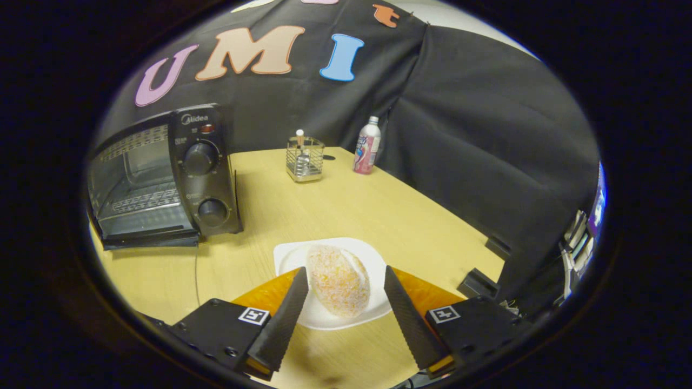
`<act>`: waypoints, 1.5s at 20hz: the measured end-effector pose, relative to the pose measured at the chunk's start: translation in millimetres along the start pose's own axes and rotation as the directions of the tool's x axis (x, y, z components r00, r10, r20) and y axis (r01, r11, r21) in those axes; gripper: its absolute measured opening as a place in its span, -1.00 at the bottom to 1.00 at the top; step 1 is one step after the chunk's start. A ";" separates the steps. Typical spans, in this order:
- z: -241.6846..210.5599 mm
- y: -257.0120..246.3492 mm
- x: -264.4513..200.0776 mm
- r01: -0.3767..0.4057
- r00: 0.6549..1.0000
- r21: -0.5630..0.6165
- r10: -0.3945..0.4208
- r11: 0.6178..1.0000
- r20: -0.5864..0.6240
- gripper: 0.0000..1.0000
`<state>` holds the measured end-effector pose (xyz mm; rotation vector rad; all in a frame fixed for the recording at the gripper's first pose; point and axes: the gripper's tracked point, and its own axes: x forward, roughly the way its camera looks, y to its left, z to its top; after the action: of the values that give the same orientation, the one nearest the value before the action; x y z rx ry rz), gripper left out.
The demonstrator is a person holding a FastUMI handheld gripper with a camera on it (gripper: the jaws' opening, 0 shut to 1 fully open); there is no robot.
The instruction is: Open the toaster oven, put the food inside, and close the toaster oven door.
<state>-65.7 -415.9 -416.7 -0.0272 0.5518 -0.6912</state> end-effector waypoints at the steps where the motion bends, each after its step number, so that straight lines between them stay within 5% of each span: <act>1: -4.4 0.6 4.2 -0.007 1.000 0.004 0.007 1.000 -0.011 0.83; 9: -20.1 11.8 23.3 -0.078 0.996 0.066 0.081 0.995 -0.036 0.78; 14: -26.2 10.0 20.0 -0.014 0.997 0.052 0.019 0.999 -0.080 0.53; 20: -16.9 15.2 -13.9 0.068 0.996 0.038 -0.066 0.997 -0.053 0.34; 30: -17.4 63.9 -105.2 0.043 0.999 0.071 -0.044 0.997 0.004 0.33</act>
<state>-102.7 -299.3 -394.8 0.0253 0.5220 -0.7526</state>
